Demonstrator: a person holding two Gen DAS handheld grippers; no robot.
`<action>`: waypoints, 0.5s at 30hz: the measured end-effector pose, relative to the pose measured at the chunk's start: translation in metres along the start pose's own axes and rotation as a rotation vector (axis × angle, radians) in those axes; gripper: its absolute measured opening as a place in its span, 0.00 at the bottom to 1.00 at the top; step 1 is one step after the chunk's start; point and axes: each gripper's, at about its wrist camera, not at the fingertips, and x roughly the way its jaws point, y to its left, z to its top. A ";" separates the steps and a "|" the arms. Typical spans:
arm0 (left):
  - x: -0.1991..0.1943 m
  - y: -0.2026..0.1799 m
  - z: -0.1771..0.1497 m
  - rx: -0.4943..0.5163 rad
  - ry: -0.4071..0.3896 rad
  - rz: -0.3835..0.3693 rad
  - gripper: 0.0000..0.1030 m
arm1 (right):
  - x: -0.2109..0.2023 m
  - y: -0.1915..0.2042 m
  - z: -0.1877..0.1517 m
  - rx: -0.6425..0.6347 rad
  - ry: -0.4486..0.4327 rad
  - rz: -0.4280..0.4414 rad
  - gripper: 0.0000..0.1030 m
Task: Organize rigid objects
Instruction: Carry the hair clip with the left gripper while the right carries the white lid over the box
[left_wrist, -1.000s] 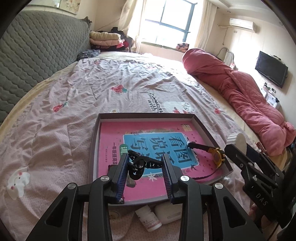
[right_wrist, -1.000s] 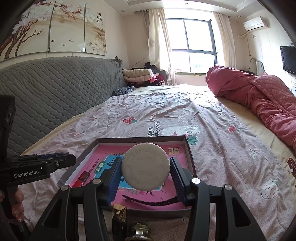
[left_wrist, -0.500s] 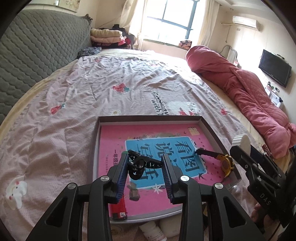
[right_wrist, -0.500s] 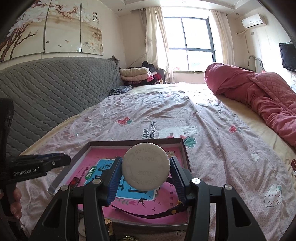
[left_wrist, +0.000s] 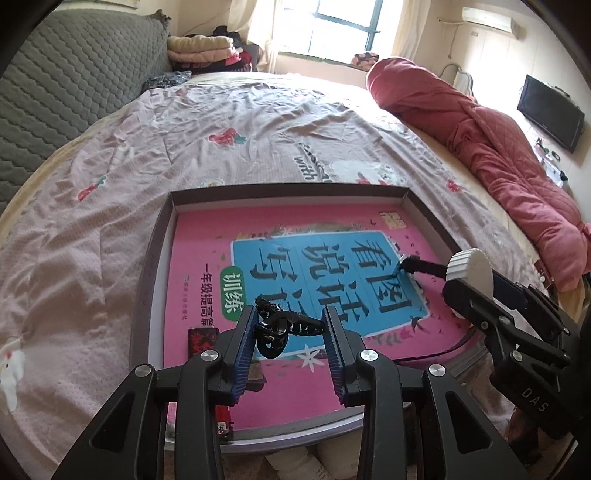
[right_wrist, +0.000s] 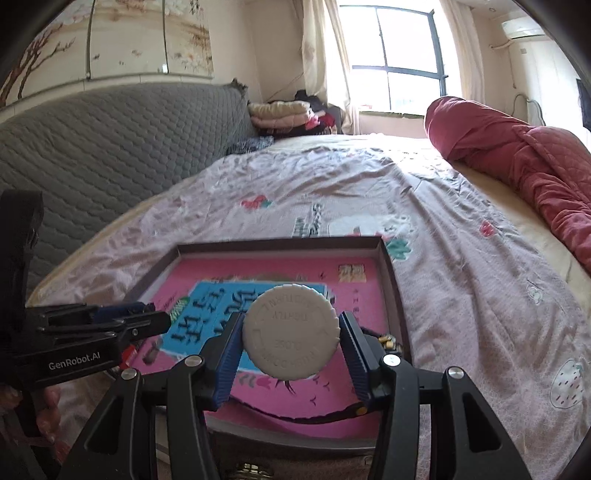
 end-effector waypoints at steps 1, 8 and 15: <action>0.002 0.000 -0.001 0.001 0.005 -0.002 0.36 | 0.001 0.000 -0.001 -0.002 0.003 -0.002 0.50; 0.012 -0.008 -0.011 0.037 0.036 0.008 0.36 | 0.009 -0.004 -0.007 0.015 0.035 0.003 0.50; 0.018 -0.011 -0.020 0.059 0.059 0.013 0.36 | 0.016 -0.011 -0.009 0.059 0.067 0.040 0.50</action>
